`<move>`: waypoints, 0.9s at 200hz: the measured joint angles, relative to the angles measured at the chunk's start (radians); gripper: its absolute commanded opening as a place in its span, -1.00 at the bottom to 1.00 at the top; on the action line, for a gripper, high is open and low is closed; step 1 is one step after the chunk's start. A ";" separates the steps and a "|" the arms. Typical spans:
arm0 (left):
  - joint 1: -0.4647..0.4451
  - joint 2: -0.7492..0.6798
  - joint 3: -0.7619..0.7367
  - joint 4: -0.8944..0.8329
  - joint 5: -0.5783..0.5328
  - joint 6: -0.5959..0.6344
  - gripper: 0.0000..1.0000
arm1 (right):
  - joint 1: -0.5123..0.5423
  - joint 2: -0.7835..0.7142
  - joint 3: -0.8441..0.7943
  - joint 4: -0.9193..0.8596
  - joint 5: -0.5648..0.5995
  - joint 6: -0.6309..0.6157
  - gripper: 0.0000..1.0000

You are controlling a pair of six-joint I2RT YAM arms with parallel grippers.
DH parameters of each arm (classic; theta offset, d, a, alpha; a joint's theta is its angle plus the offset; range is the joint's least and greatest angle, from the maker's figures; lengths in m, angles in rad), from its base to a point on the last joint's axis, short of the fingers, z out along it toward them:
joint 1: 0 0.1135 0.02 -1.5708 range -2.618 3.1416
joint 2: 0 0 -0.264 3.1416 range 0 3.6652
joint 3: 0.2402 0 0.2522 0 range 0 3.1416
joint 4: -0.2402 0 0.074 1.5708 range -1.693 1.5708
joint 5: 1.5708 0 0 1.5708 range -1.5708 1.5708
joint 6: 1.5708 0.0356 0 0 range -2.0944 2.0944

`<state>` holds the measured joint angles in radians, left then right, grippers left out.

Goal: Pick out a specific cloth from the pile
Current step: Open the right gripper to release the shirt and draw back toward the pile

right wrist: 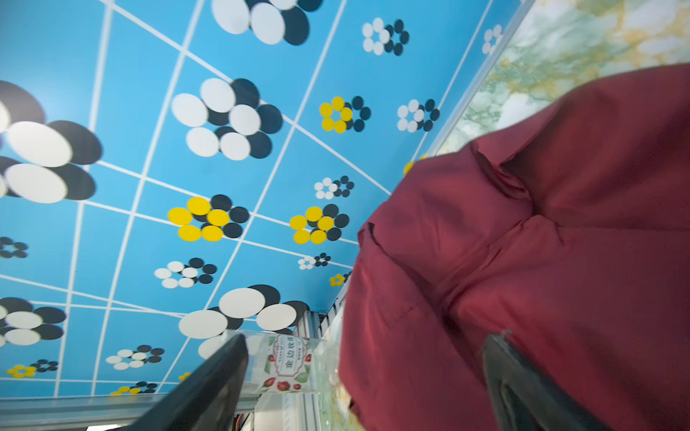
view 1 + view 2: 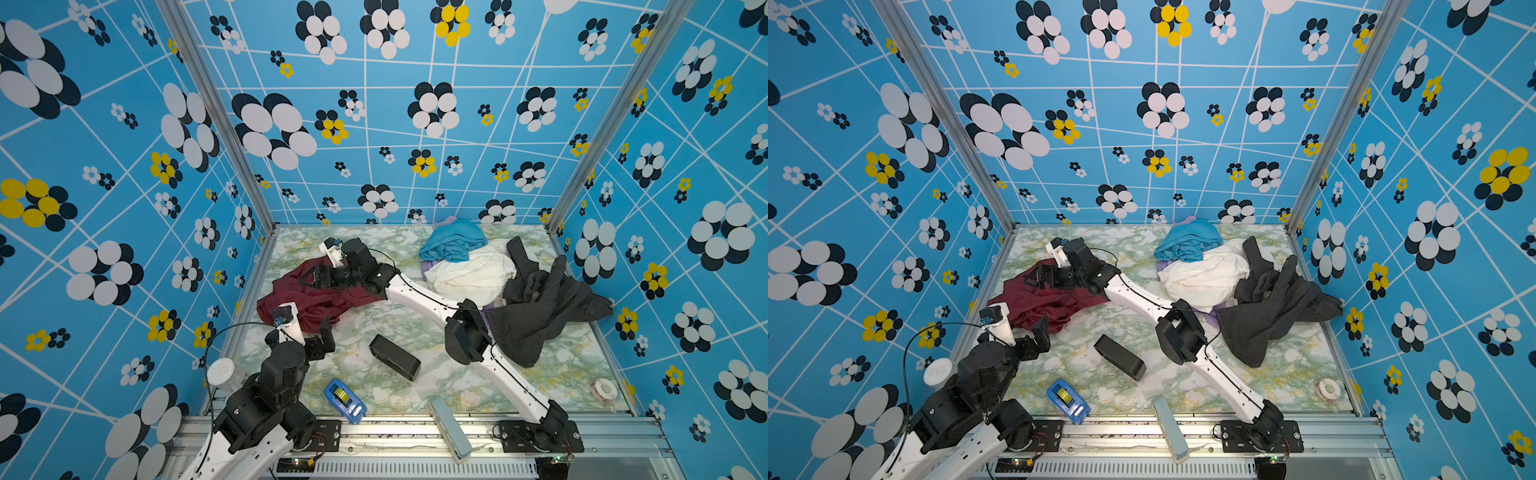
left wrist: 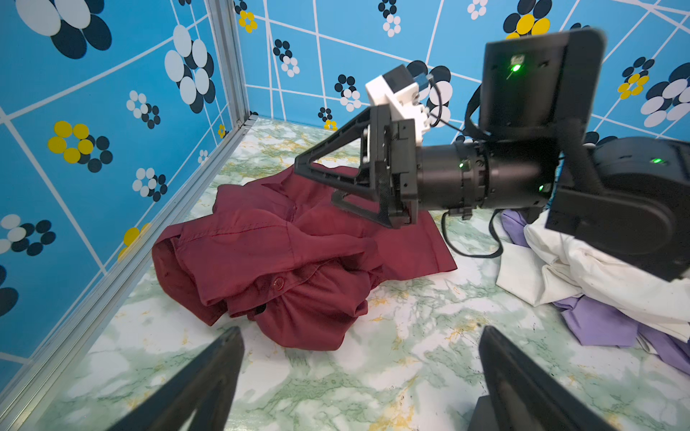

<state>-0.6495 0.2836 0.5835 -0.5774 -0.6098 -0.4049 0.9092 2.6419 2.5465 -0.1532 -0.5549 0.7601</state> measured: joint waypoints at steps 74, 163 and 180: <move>0.000 0.006 0.026 -0.007 -0.005 0.009 0.99 | -0.047 -0.349 -0.072 -0.443 0.135 -0.281 0.99; 0.007 0.193 0.087 0.034 -0.119 0.192 0.98 | -0.422 -1.164 -1.115 -0.389 0.396 -0.466 0.99; 0.047 0.223 0.062 0.093 -0.116 0.224 0.99 | -0.463 -1.298 -1.247 -0.381 0.478 -0.514 0.99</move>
<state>-0.6029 0.5064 0.6456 -0.4839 -0.7258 -0.1806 0.4465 1.3441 1.2995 -0.5346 -0.0765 0.2462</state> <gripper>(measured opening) 0.992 0.991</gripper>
